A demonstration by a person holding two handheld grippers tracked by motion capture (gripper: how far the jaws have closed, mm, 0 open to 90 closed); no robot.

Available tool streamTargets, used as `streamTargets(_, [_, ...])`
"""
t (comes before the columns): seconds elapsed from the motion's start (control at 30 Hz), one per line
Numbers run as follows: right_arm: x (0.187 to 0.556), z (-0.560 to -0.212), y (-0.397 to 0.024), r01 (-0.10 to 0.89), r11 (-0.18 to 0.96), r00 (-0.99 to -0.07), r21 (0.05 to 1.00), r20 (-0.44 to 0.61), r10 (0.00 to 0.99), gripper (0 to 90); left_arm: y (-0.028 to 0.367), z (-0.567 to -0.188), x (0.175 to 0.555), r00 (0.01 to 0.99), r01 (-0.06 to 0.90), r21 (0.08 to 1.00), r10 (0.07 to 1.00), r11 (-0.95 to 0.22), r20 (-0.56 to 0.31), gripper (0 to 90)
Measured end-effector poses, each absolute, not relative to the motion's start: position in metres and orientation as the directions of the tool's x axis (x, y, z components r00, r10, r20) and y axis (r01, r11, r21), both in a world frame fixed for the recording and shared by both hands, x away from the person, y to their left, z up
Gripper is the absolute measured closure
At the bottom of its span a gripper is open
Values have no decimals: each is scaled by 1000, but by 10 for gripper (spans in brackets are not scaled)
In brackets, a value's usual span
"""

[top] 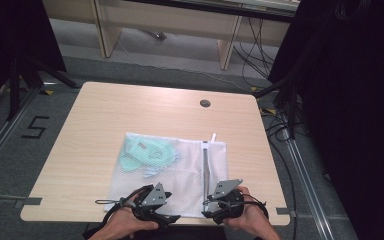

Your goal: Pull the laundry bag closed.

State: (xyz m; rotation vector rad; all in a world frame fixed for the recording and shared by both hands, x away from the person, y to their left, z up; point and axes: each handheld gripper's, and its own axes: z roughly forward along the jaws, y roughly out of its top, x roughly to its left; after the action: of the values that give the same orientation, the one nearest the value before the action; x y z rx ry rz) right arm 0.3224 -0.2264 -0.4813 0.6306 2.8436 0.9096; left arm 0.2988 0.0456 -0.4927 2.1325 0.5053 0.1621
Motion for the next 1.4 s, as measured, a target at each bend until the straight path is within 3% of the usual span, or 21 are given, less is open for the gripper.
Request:
streamTargets(0.4, [326,-486,-222,325,788,-931,522,33,362,514,50,-491,300,906,291,817,418,-499,-68,246])
streamTargets(0.63, [327,-488,-216,317,799,-936,511,31,351,505,53,-490,303,906,293,813,419,-503,-68,245])
streamTargets(0.87, [326,-488,-215,292,812,-949,505,45,313,575,55,-490,303,901,290,811,430,-508,-54,244])
streamTargets(1.2, [324,-483,-217,307,807,-942,504,41,333,621,54,-490,303,905,288,810,422,-511,-55,244])
streamTargets(1.27, [324,-478,-220,312,797,-938,517,32,346,698,54,-489,302,901,285,811,432,-511,-44,245])
streamTargets(1.4, [323,-477,-222,320,790,-936,523,45,349,724,54,-489,302,900,285,812,434,-510,-44,244])
